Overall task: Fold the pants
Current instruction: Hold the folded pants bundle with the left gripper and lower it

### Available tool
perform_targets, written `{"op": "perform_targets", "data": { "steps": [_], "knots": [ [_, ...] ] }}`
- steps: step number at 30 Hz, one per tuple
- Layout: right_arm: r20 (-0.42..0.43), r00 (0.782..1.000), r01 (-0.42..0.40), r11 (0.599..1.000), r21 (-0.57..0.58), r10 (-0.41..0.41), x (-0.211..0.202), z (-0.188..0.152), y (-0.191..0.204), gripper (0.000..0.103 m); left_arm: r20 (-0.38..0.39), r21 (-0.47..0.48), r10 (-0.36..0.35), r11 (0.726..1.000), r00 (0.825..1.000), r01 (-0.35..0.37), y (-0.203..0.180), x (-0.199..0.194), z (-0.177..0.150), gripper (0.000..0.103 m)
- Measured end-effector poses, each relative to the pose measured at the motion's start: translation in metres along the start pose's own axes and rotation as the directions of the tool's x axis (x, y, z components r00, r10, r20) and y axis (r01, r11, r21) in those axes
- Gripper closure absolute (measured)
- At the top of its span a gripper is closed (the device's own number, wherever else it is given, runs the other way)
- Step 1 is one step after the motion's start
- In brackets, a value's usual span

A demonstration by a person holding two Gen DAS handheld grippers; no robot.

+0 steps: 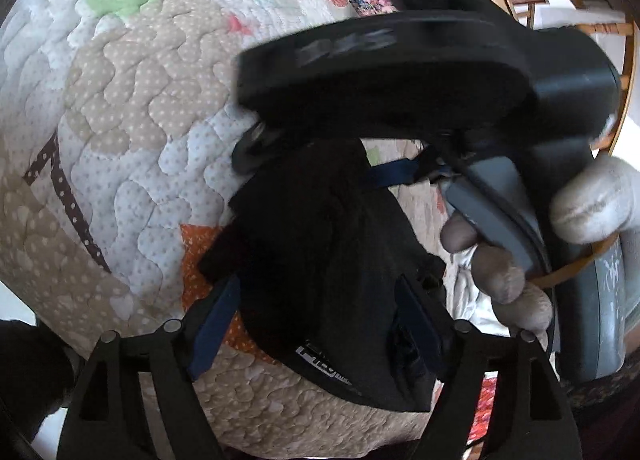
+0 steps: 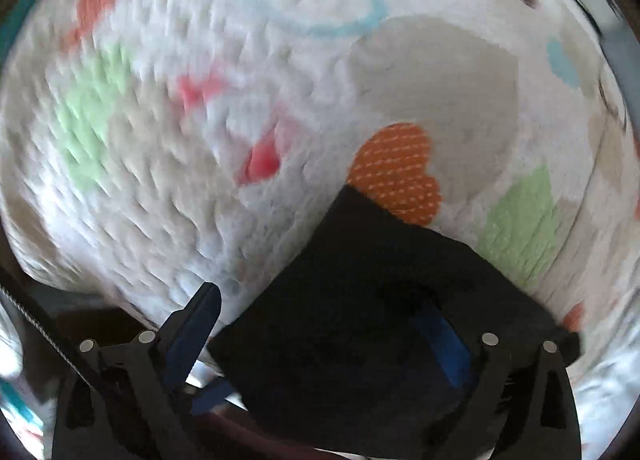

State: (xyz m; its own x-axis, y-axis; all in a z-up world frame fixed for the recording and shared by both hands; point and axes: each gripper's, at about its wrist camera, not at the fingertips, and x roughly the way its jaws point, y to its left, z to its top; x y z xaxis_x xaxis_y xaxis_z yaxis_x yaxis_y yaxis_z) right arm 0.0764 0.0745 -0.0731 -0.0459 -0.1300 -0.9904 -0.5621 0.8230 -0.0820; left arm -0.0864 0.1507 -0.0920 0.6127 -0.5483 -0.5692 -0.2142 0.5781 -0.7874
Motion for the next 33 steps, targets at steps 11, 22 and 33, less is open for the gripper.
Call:
{"op": "perform_targets", "data": {
  "steps": [11,22,33],
  "knots": [
    [0.221,0.975,0.032,0.999,-0.007,-0.03,-0.041,-0.059,-0.02,0.065,-0.081,0.15,-0.148,0.976,0.986,0.159,-0.051,-0.002,-0.016,0.095],
    [0.47,0.872,-0.247,0.953,0.174,0.14,-0.08,-0.177,-0.13,0.075,-0.231,0.359,-0.17,0.9,0.958,0.247,-0.166,0.036,-0.078,0.095],
    [0.6,0.756,-0.558,0.735,0.385,0.26,0.004,-0.291,-0.257,0.068,-0.338,0.435,-0.209,0.83,0.918,0.349,-0.202,0.017,-0.103,0.081]
  ]
}}
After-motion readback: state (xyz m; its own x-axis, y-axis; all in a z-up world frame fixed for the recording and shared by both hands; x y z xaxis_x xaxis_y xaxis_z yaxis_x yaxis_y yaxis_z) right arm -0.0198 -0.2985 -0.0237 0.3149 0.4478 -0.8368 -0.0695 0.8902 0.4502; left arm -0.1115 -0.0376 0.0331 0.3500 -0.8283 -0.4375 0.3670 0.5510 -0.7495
